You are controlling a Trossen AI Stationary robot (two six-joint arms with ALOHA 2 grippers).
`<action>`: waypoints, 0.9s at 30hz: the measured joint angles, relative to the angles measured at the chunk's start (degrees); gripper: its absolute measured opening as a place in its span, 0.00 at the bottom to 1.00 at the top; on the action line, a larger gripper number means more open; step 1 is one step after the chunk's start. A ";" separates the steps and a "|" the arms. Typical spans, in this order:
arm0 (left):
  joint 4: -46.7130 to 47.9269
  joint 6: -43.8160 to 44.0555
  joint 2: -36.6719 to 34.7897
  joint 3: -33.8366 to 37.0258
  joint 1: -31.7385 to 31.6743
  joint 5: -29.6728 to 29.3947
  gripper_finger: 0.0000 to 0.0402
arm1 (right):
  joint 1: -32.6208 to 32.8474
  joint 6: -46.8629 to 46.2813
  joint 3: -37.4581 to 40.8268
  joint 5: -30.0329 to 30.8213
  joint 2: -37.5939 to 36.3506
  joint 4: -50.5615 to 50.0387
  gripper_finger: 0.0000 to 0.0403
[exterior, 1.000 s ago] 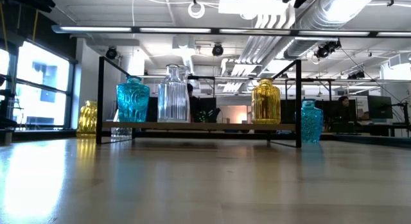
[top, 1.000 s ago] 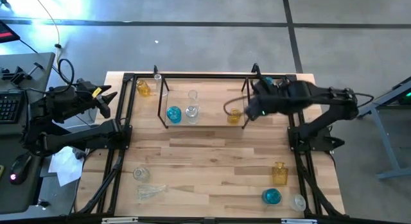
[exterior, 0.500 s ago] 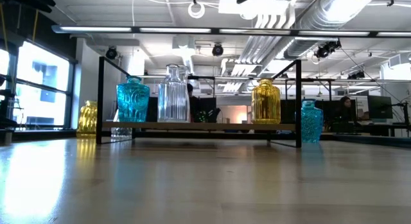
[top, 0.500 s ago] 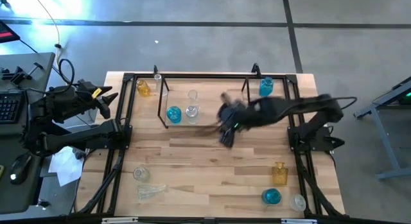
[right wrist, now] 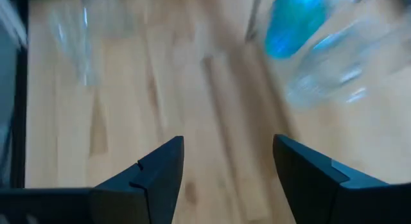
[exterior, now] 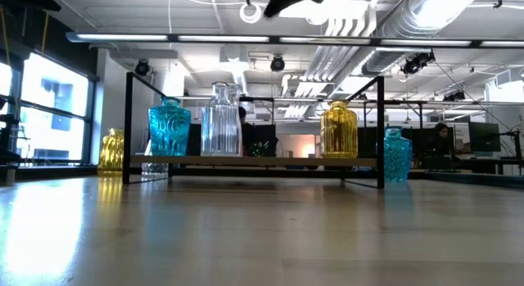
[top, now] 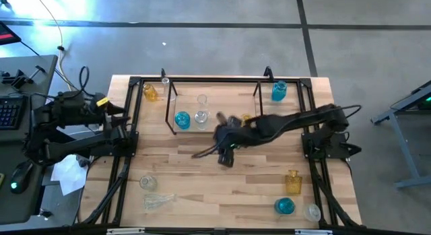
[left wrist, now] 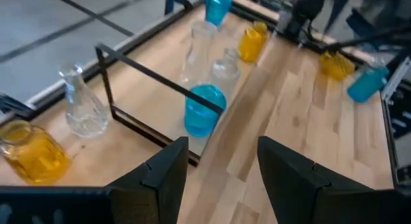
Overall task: Sort vases onto shelf
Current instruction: Put the transparent vase on the shelf aligned with the other transparent vases
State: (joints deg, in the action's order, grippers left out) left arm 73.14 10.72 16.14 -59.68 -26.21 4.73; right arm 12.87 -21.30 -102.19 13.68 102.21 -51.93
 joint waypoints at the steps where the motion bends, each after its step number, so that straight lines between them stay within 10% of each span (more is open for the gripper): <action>1: 0.09 -0.64 0.00 0.60 -0.63 0.91 0.43 | -0.09 0.35 -0.01 1.73 -1.99 0.04 0.55; 13: -13.04 -3.40 8.25 12.88 -2.00 17.06 0.31 | 2.53 3.99 -0.13 15.65 -17.74 0.62 0.55; 27: -26.41 -1.41 14.69 4.76 14.83 13.07 0.25 | 1.16 4.16 -0.07 15.27 -18.18 -5.24 0.55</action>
State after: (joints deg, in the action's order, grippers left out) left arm 46.73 9.31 30.83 -54.92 -11.38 17.80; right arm 14.03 -17.14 -102.26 28.95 84.03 -57.17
